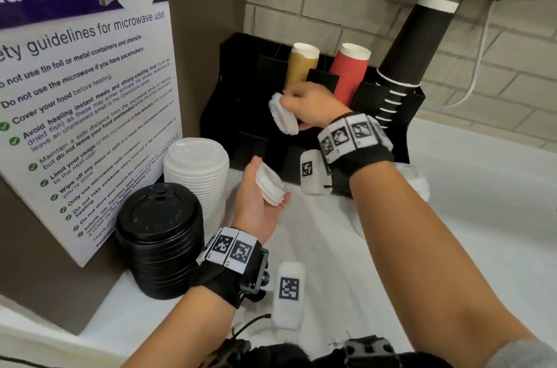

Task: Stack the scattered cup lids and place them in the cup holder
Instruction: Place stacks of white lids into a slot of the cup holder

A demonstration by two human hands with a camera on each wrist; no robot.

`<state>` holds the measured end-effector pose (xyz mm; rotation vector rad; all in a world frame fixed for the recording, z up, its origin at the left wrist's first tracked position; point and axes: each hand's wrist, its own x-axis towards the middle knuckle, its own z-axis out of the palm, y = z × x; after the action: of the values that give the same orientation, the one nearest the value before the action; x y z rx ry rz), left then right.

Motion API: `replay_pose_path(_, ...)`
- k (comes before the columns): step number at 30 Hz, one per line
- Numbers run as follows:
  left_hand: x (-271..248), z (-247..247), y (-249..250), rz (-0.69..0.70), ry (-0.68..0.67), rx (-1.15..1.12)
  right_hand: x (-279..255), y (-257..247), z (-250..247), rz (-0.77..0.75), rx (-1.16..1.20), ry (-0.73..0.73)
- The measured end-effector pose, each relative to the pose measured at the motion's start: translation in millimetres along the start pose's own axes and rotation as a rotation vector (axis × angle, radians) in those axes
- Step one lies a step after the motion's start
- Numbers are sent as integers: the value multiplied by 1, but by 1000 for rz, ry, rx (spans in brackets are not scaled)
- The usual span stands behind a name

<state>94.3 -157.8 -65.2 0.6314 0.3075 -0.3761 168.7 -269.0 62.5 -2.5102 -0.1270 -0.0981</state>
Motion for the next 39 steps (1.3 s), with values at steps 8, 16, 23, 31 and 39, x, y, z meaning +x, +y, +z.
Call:
replay_pose_path(8,-4,2,4,163,-182,-5,-57,13,17,300,865,-280)
replay_pose_path(16,-4,7,2,179,-292,-29,-67,22,21,165,368,-268)
replay_pose_path(23,-6,10,6,106,-293,20,-79,15,15,-104,125,-336)
replay_pose_path(31,-3,11,5,94,-253,96,-83,15,15,-147,153,-306)
replay_pose_path(39,-5,13,6,65,-337,-22,-82,9,22,-200,2,-243)
